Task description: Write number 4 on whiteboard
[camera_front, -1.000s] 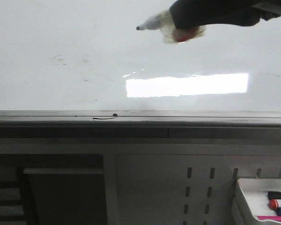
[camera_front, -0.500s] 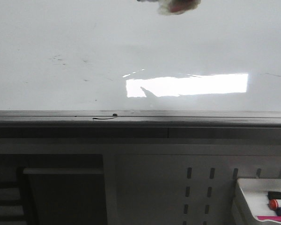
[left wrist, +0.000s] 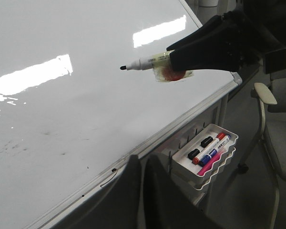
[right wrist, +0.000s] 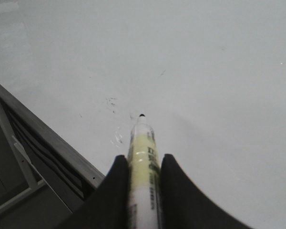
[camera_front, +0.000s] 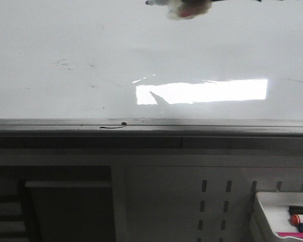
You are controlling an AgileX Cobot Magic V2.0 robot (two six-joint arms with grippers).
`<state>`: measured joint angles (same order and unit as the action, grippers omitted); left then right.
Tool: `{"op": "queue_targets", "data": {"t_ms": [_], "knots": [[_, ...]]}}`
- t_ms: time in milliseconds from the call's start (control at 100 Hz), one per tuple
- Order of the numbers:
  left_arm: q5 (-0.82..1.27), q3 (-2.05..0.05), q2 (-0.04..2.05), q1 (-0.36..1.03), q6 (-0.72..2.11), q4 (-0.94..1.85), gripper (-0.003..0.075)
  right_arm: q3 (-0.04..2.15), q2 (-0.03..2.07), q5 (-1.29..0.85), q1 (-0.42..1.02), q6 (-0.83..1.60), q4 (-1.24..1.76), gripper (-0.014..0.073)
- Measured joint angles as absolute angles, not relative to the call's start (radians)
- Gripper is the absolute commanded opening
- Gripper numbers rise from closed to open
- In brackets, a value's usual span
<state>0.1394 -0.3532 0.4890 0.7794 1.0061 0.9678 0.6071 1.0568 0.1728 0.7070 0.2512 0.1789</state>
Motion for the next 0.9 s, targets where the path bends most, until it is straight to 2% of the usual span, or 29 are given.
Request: {"op": "queue_targets", "data": {"t_ms": [280,650,900], "knots": [[0.139,-0.353,0.489,0.779,1.006,0.968,-0.0020,0.612,1.139,0.243,0.671,0.276,0.179,-0.0053],[0.139,-0.353,0.489,0.779,1.006,0.968,-0.0020,0.724,1.244,0.193,0.552,0.278,0.179,-0.0053],[0.137,-0.353,0.489,0.779,1.006,0.968,-0.0020,0.731,1.269,0.177,0.543,0.278,0.180,-0.0052]]}}
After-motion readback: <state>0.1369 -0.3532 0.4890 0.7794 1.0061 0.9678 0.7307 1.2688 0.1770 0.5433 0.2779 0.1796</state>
